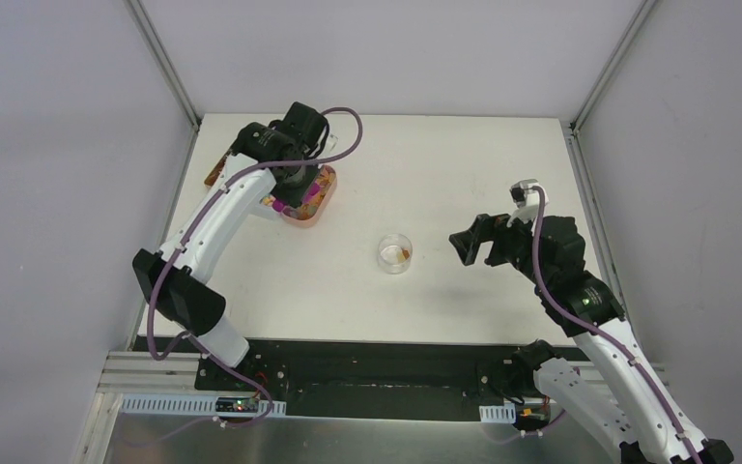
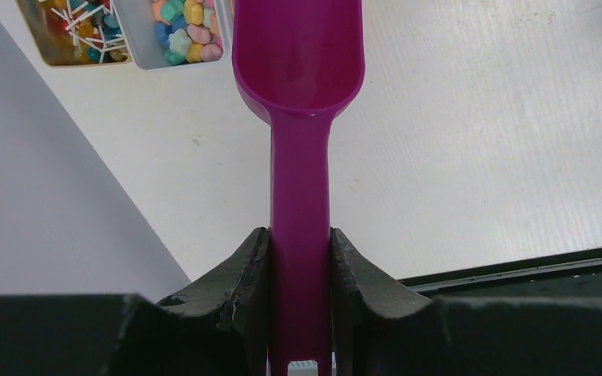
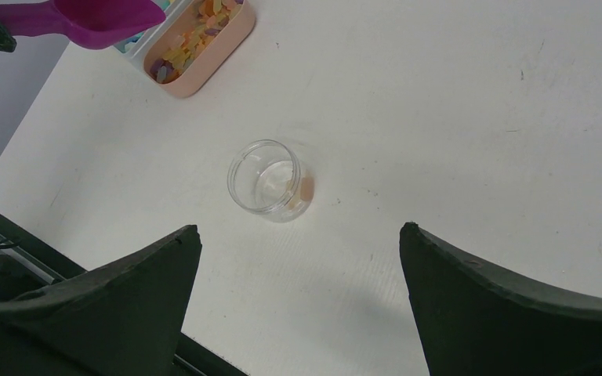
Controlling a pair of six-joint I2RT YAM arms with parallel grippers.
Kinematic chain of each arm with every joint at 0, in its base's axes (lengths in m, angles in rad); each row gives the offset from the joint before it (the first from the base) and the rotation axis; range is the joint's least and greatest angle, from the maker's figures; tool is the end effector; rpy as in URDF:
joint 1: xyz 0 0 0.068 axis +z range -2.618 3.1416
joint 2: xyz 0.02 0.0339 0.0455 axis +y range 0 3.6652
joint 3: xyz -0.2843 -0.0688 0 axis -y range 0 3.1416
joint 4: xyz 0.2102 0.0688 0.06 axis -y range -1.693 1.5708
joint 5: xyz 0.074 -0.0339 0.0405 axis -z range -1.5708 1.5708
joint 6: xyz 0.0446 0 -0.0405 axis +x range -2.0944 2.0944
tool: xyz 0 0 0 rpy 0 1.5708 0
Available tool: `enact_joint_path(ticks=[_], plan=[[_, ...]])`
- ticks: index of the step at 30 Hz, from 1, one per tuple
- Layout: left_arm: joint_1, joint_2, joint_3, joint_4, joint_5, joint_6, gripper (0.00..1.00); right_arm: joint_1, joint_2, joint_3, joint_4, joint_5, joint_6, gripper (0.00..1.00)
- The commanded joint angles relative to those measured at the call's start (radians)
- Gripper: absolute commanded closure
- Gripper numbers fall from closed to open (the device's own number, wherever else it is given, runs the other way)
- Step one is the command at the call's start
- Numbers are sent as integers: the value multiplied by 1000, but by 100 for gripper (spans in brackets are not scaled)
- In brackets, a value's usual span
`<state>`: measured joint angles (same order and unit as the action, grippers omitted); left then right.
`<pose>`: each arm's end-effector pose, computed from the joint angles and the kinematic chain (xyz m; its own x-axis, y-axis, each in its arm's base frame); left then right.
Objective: Pack the candies
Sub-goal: Scoop the fake candies from the storage box.
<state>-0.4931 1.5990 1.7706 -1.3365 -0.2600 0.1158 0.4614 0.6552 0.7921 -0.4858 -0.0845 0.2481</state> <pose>0.2442 -0.1182 0.3851 -0.7614 0.5359 -0.3649 0.4591 0.8430 0.2802 0.0932 0.0505 0.3344 -0.4231 0.0629 -0.9039 -0.4237 0.8681 0.2587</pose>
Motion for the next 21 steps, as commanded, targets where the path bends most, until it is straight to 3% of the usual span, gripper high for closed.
enact_joint_path(ticks=[1, 21], plan=[[27, 47, 54, -37, -8, 2, 100, -3, -1, 26, 1, 1, -34, 0], [112, 183, 15, -21, 34, 53, 100, -3, 38, 51, 3, -2, -37, 0]])
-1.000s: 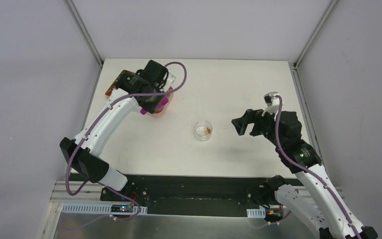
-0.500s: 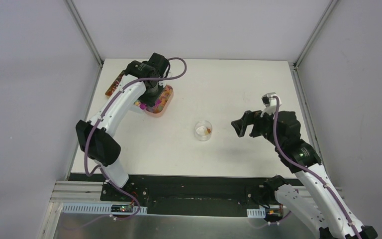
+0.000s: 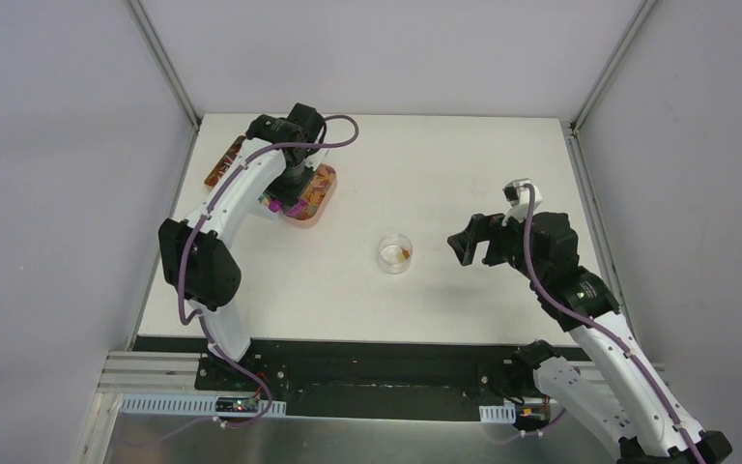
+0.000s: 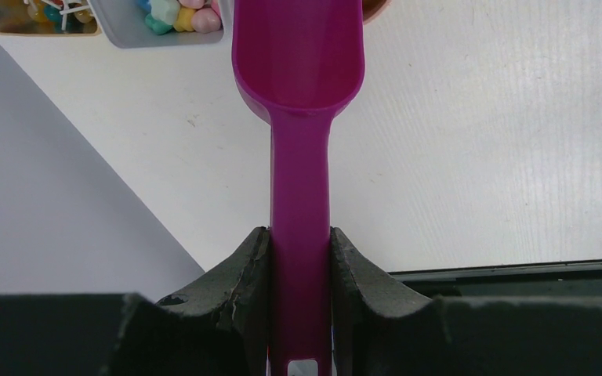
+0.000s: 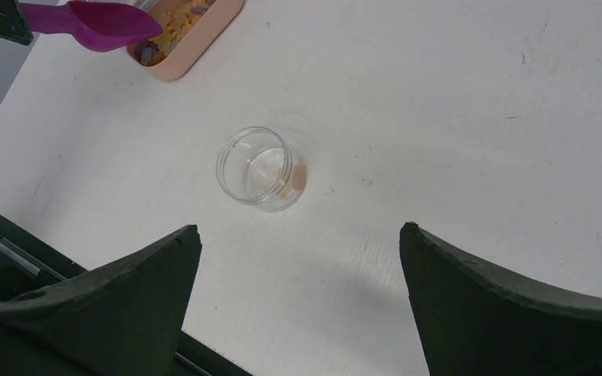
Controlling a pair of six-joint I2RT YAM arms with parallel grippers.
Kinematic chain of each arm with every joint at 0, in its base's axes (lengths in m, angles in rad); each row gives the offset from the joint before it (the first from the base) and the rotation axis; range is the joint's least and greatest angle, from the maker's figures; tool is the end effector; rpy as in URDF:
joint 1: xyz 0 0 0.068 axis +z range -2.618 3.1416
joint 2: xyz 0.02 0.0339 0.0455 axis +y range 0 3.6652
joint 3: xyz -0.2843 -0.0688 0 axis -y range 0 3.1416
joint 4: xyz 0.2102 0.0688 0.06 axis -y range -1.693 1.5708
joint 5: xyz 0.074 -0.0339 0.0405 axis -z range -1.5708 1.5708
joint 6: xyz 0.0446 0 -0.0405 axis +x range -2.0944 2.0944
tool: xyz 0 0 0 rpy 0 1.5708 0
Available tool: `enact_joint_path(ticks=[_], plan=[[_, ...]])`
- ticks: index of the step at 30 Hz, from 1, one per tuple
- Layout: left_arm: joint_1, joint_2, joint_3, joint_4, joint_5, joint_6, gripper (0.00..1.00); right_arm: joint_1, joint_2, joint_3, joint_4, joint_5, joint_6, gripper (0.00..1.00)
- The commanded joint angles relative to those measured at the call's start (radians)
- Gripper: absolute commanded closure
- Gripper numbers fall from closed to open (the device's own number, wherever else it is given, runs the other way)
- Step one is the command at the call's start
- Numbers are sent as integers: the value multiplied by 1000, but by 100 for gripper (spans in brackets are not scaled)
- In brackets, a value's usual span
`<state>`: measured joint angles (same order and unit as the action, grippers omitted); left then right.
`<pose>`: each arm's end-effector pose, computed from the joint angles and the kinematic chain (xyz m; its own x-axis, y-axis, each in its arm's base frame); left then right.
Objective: Pack the candies
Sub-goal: Scoop the fake candies from the storage box.
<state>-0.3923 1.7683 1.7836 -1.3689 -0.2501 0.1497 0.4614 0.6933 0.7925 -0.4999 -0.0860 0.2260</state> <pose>0.2909 -0.1084 0.3410 -0.8443 0.5057 -0.1770 0.4521 0.8498 0.2711 0.1000 0.0540 0.3295 -0.4557 0.0228 -0.8899 -0.4230 0.8740 0.2390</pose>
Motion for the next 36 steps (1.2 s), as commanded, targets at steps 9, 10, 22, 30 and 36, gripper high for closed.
enact_joint_path(ticks=[9, 10, 22, 30, 36], plan=[[35, 93, -7, 23, 24, 37, 100, -2, -3, 54, 16, 0, -6, 0], [41, 103, -6, 33, 28, 46, 100, -2, -3, 56, 14, 1, -5, 0], [105, 103, -163, 248, 106, 120, 100, -3, -18, 60, 20, 7, 26, 0], [107, 94, -224, 357, 115, 137, 100, -3, -29, 51, 20, 3, 43, 0], [107, 93, -254, 399, 103, 138, 100, -3, -33, 46, 20, 1, 52, 0]])
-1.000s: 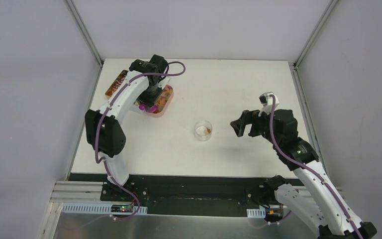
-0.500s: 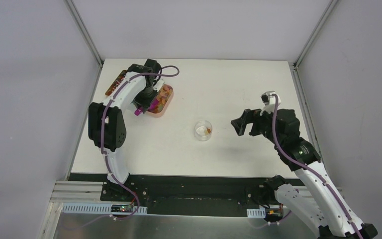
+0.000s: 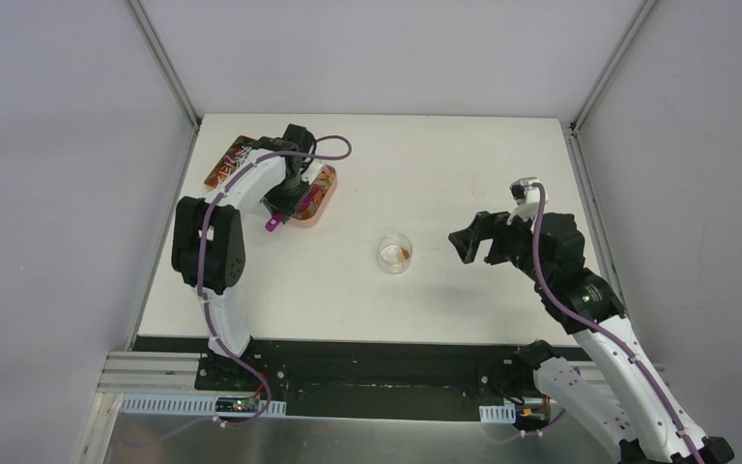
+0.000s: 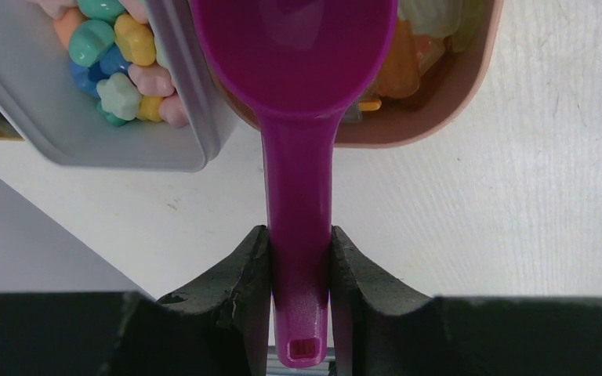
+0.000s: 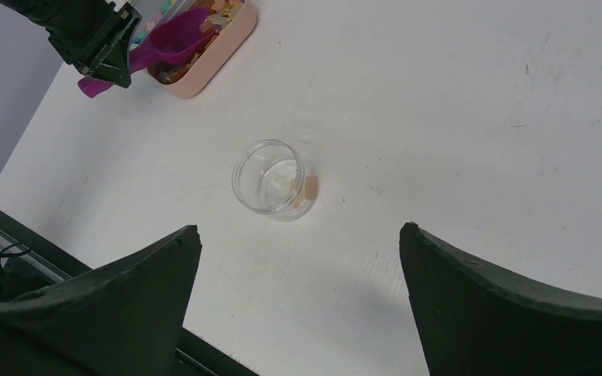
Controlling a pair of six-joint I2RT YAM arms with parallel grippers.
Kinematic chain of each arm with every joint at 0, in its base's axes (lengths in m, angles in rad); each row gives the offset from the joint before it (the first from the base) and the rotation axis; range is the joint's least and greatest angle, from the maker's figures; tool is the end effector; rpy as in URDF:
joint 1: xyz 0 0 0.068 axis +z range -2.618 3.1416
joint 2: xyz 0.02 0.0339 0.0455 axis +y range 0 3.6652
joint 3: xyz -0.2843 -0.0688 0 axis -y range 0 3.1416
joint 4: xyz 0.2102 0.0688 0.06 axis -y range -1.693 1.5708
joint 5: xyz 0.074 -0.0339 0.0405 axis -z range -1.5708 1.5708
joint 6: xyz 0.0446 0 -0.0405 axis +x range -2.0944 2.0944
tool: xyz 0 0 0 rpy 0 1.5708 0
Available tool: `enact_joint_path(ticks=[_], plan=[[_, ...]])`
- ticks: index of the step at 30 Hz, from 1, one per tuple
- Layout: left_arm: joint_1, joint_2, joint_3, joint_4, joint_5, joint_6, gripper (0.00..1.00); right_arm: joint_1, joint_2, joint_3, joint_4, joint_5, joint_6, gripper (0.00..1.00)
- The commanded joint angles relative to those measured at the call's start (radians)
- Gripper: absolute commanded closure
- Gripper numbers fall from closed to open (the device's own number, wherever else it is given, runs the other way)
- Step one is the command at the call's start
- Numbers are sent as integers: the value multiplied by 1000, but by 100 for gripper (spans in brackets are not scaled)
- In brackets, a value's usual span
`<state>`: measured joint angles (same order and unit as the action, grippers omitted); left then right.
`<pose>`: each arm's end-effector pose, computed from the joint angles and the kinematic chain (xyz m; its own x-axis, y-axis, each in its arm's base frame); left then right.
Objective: Pack the candies
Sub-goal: Scoop the fake candies from the storage box.
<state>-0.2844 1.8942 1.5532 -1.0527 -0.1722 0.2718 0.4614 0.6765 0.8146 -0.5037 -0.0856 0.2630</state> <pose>0.3374 -0.0907 0.2532 -0.8437 0.5222 -0.1244 0.4920 0.8449 0.2098 0.0958 0.0519 0.3375 -0.4430 0.0690 -0.8938 -0.4141 0.8685 0.2723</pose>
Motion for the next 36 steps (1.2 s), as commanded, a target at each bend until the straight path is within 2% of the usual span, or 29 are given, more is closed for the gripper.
enact_joint_path(ticks=[1, 22, 36], plan=[[-1, -37, -31, 96, 27, 16, 100, -3, -18, 23, 23, 1, 15, 0], [17, -84, -125, 192, 40, 16, 100, -2, -19, 18, 27, 4, 11, 0], [33, -246, -287, 279, 41, 60, 100, -3, -4, 14, 40, -6, 12, 0]])
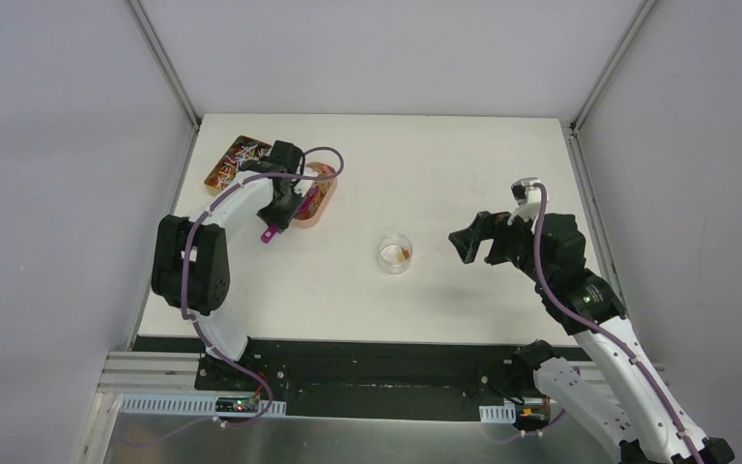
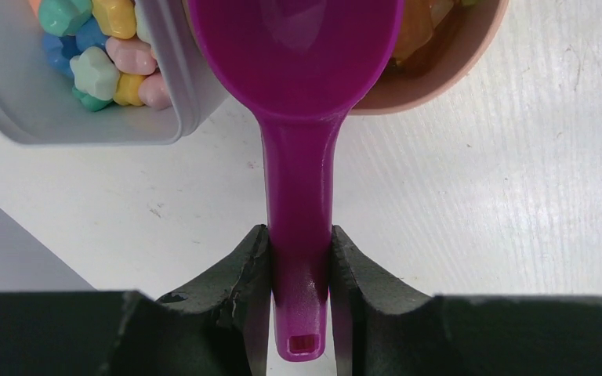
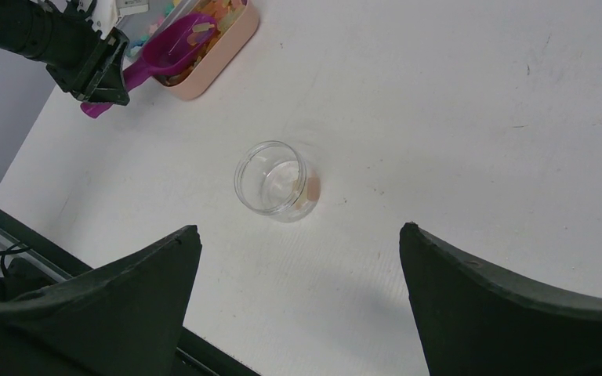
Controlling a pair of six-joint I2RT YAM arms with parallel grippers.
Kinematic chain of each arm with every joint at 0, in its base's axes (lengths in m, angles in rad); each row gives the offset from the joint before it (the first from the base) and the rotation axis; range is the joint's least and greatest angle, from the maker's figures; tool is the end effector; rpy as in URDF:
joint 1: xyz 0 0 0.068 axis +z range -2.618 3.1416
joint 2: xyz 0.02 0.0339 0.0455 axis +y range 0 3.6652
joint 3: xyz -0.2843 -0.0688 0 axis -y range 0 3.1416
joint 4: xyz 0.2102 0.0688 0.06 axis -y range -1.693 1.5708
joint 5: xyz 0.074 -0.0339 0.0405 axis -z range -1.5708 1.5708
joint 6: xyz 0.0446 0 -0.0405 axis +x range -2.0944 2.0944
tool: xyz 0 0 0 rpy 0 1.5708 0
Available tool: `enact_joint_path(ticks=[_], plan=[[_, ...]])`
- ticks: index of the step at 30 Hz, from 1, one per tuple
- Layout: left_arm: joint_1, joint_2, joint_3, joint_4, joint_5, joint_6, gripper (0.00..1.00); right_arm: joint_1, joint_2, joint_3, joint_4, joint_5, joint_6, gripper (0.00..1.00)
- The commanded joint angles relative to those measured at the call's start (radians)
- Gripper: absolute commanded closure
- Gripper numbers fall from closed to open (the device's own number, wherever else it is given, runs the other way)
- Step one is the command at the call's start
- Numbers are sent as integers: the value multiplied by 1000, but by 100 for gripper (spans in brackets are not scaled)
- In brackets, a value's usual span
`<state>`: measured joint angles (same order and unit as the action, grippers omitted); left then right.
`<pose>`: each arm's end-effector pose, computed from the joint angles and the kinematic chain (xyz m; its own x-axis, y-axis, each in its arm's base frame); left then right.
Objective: Pack the candies
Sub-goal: Scoop the fake candies from the storage box.
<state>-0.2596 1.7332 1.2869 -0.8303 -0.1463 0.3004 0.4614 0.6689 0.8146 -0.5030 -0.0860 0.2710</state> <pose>0.3068 -0.0748 0.2444 -0.8205 0.5208 -0.2357 0.4773 0.8510 0.2191 0.0943 0.0511 0.3383 -0.4398 0.0792 -0.8946 -0.4130 0.8667 0.2797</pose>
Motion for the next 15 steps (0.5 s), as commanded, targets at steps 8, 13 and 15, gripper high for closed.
enact_joint_path(ticks=[8, 13, 15], plan=[[8, -182, -44, 77, 34, 48, 100, -3, 14, 15, 48, -3, 3, 0], [-3, -254, -47, 73, 34, 60, 100, -3, 2, 19, 46, -2, 4, 0], [-27, -285, -44, 63, 12, 69, 100, -3, -2, 16, 47, -1, 2, 0]])
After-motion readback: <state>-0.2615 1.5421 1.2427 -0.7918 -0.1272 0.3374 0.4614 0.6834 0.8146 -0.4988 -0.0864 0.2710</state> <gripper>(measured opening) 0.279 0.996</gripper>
